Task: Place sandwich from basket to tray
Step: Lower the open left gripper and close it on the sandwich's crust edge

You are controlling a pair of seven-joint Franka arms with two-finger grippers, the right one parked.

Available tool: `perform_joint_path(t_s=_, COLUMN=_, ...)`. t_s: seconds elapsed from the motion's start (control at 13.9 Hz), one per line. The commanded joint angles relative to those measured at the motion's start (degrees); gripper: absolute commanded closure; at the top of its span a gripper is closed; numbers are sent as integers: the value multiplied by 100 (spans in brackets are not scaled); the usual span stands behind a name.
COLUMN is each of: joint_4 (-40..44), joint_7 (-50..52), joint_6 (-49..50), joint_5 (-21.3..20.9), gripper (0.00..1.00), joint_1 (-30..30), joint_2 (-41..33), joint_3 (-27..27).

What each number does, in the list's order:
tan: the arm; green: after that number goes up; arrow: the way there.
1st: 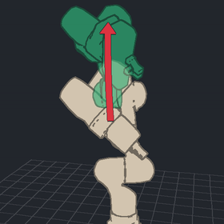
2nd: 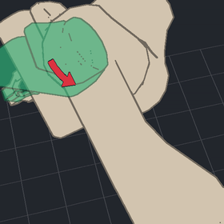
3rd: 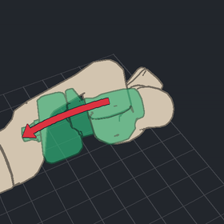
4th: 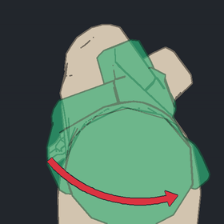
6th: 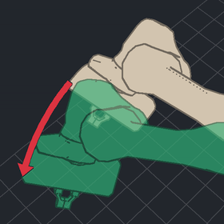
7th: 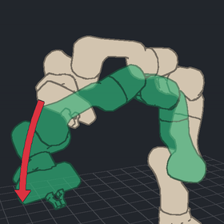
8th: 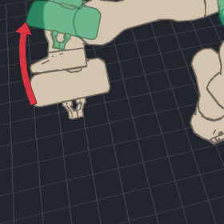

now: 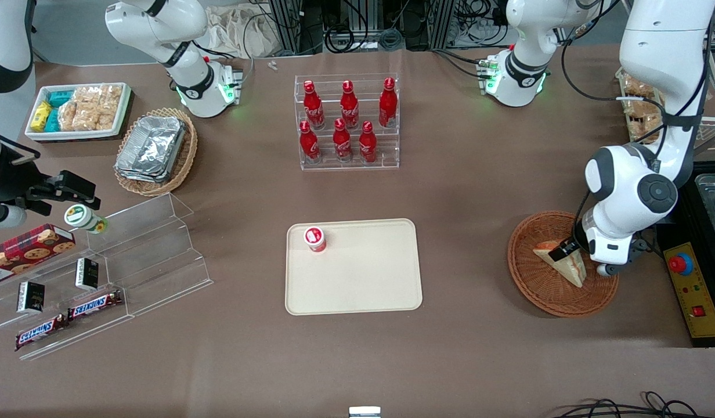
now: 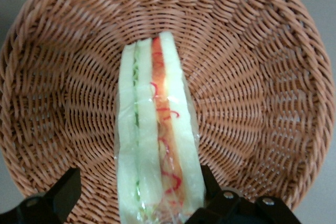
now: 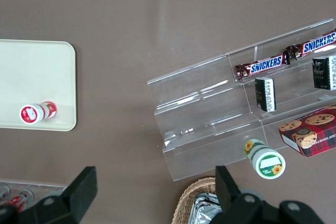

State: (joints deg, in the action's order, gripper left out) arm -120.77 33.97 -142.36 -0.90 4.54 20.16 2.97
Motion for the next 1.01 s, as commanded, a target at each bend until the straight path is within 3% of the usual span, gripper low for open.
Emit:
perform_joint_path(t_s=0.0, joint_4=-114, joint_7=66, joint_6=-195, joint_5=-24, gripper=3, joint_1=152, joint_2=-21, joint_3=55)
perform_joint_path(t_s=0.07, joint_4=-96, joint_7=75, joint_6=-187, joint_5=-15, gripper=18, joint_1=152, joint_2=-4, joint_3=55)
perform_joint_path(t_s=0.14, joint_4=-96, joint_7=83, joint_6=-187, joint_5=-24, gripper=53, joint_1=152, joint_2=14, joint_3=55)
perform_joint_path(t_s=0.43, joint_4=-61, joint_7=57, joint_6=-169, joint_5=-24, gripper=74, joint_1=126, joint_2=84, joint_3=64)
perform_joint_path(t_s=0.65, joint_4=44, joint_7=5, joint_6=-82, joint_5=-94, gripper=97, joint_1=91, joint_2=128, joint_3=64)
perform_joint_path(t_s=0.94, joint_4=921, joint_7=-284, joint_6=1522, joint_5=-130, gripper=100, joint_1=82, joint_2=233, joint_3=73)
